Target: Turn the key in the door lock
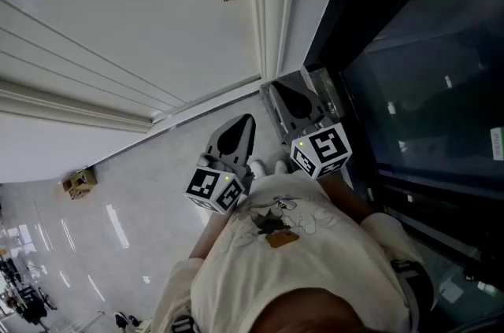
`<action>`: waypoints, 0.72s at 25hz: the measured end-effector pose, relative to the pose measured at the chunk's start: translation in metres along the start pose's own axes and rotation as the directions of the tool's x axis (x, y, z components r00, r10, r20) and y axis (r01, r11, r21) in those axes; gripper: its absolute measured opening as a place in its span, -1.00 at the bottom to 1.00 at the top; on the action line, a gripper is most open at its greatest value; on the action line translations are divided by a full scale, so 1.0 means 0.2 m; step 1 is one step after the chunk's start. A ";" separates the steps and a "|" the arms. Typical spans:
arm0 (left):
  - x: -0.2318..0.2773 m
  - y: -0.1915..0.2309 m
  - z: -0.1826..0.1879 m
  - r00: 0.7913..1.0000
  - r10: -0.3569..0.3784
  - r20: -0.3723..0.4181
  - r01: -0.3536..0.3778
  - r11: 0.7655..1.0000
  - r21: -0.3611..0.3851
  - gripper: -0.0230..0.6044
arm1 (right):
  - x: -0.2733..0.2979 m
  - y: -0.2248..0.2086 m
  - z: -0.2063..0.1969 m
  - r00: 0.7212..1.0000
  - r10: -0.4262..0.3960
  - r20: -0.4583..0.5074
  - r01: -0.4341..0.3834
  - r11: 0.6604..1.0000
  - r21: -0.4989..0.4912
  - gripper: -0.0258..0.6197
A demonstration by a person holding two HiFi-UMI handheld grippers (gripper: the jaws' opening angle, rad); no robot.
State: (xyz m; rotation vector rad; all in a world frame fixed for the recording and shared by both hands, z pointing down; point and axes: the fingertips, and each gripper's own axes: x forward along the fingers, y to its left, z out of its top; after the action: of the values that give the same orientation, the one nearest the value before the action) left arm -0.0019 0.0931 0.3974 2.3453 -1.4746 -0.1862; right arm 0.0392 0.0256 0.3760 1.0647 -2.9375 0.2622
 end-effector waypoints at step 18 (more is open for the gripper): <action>-0.20 0.28 0.05 1.000 -0.023 -0.001 0.023 1.000 -0.018 -0.91 | 0.26 0.15 0.02 0.999 -0.039 -0.025 0.036 0.991 -0.127 -0.77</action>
State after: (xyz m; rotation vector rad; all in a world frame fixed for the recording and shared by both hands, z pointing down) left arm -0.0697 0.1055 0.4053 2.3492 -1.4397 -0.2029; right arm -0.0199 0.0140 0.3708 1.0884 -2.8619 0.0883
